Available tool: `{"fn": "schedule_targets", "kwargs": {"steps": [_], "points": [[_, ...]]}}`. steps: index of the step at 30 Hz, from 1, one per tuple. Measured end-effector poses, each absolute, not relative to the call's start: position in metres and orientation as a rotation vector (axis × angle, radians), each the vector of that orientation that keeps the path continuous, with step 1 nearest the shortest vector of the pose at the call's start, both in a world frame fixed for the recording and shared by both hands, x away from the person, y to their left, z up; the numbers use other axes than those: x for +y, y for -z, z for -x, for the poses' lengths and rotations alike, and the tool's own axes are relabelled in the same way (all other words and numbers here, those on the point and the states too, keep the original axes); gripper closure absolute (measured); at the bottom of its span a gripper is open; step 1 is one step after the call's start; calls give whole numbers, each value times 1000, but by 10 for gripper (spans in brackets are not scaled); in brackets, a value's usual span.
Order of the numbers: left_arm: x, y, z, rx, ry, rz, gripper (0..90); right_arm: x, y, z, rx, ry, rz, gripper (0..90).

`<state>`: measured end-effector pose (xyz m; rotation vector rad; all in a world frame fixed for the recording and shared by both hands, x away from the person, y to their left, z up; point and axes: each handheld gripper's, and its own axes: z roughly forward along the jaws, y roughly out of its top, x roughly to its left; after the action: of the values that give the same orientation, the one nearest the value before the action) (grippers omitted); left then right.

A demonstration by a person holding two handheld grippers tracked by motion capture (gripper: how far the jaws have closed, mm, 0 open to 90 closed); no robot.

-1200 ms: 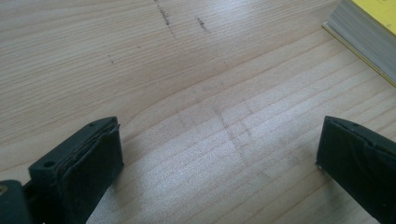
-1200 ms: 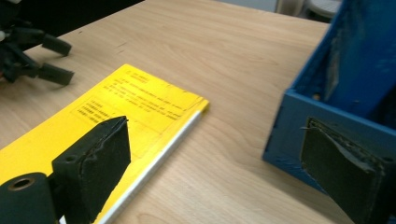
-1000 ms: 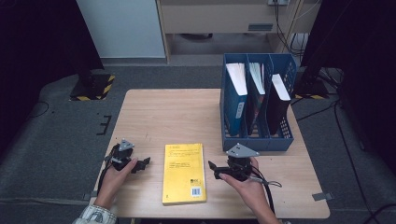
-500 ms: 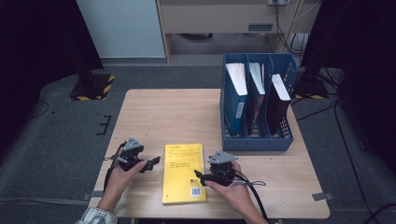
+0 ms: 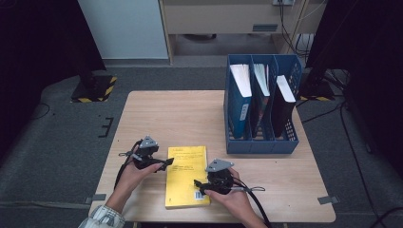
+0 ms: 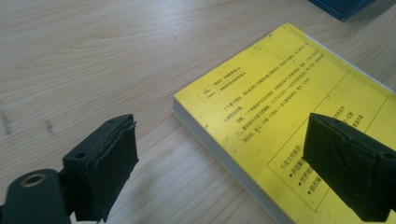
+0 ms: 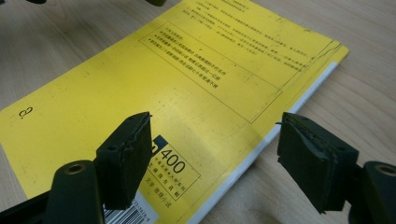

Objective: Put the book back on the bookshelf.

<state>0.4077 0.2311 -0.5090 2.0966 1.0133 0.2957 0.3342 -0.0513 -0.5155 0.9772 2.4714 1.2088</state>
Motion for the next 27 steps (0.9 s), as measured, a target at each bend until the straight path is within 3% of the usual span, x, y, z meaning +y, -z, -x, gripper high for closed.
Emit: {"fn": "schedule_targets", "kwargs": {"steps": [20, 27], "points": [[221, 527, -425, 1041, -199, -2114, 108, -51, 525, -328, 2576, -1167, -1024, 172], [219, 528, -426, 1016, -167, -2102, 149, -52, 528, -327, 2584, -1207, -1094, 177]]}}
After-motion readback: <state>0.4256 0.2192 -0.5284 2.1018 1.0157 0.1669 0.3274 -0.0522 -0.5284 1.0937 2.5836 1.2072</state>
